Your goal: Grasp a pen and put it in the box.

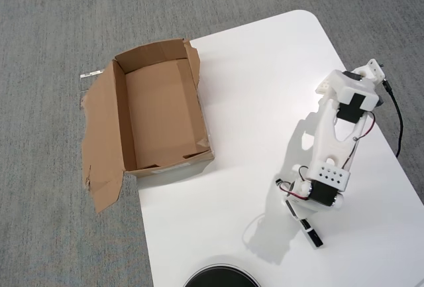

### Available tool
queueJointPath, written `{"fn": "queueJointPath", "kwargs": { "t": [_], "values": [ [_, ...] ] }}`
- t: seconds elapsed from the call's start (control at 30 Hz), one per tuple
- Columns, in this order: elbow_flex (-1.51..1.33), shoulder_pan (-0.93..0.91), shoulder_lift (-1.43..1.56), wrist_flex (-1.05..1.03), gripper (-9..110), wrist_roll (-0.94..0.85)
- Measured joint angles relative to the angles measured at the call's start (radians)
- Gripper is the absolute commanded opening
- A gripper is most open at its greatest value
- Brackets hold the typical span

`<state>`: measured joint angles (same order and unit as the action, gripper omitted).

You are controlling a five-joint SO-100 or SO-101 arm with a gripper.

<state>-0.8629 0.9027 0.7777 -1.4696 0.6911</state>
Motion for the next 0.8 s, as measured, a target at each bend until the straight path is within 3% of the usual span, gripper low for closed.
{"fn": "queueJointPath", "kwargs": {
  "t": [0.57,0.8],
  "values": [
    [0.0,0.0,0.006,0.0,1,0.003],
    [-0.002,-0.121,0.195,0.002,1,0.003]
  ]
}}
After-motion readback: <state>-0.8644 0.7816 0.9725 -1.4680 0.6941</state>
